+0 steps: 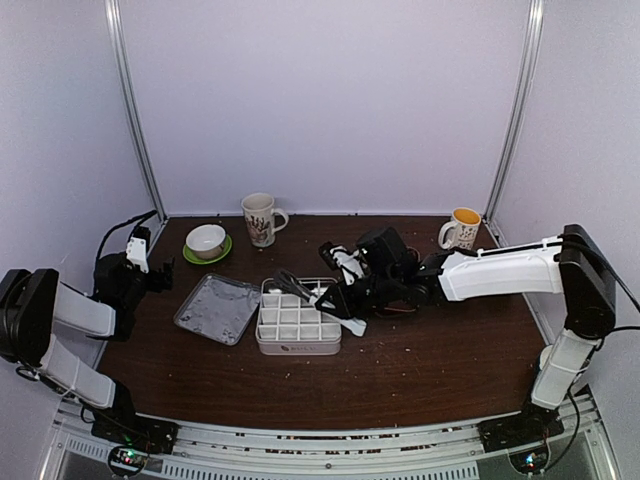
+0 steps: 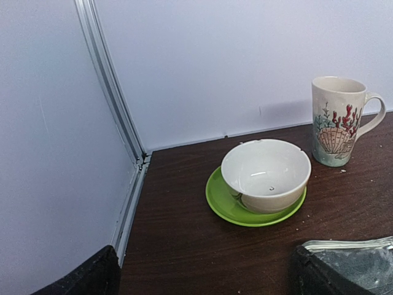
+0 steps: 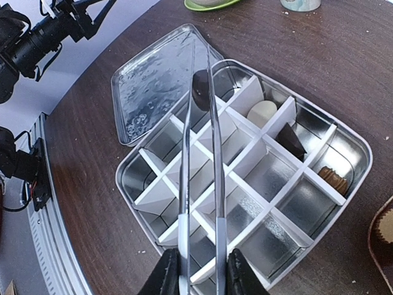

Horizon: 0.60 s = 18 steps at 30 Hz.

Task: Pack the chocolate
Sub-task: Place the fake chocolate in the empty pocket of the box.

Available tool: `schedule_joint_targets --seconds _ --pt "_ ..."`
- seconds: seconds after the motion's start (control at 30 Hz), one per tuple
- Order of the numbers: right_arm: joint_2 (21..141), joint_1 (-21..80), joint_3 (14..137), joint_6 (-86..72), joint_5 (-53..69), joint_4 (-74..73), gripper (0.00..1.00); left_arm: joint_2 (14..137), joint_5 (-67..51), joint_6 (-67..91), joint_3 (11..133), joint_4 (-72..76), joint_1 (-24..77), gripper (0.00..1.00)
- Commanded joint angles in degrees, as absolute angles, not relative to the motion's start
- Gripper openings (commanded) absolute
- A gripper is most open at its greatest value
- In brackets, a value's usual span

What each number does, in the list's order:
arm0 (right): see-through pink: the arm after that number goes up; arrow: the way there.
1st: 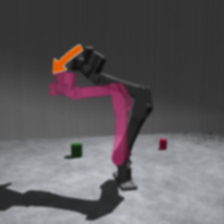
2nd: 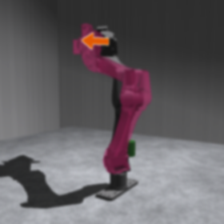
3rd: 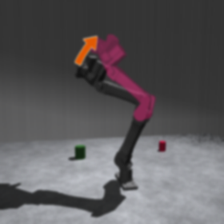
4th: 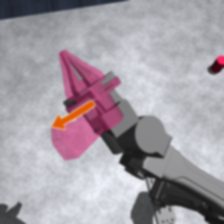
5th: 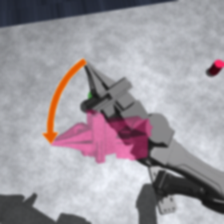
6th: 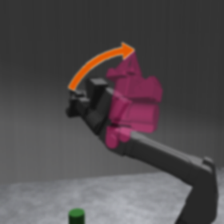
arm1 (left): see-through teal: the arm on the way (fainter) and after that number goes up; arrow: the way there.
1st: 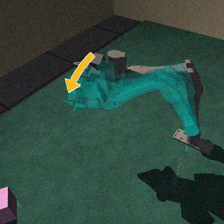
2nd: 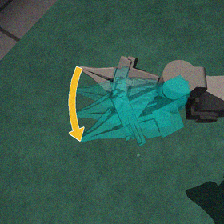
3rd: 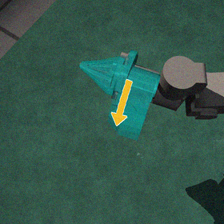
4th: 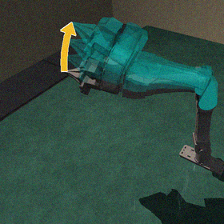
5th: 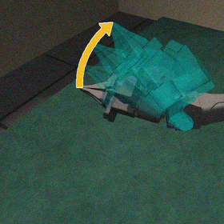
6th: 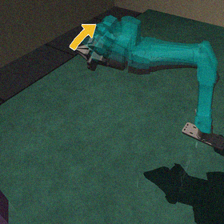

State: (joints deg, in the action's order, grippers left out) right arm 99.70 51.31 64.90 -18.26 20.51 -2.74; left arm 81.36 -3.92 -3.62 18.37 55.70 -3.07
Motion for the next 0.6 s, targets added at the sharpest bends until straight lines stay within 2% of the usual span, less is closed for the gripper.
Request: schedule_joint_targets --seconds 0.0,0.37,0.57 --pt "102.3 52.1 68.2 -18.3 18.6 0.6 0.14 81.3 -4.6 -4.3 18.2 58.9 -3.5 0.98" --pt "106.9 52.5 73.5 -17.3 15.1 -0.1 0.15 81.3 -4.6 -4.3 18.2 59.0 -3.5 0.98" --pt "107.8 52.6 73.7 -17.3 14.4 0.0 0.21 81.3 -4.6 -4.3 18.2 59.0 -3.5 0.98"
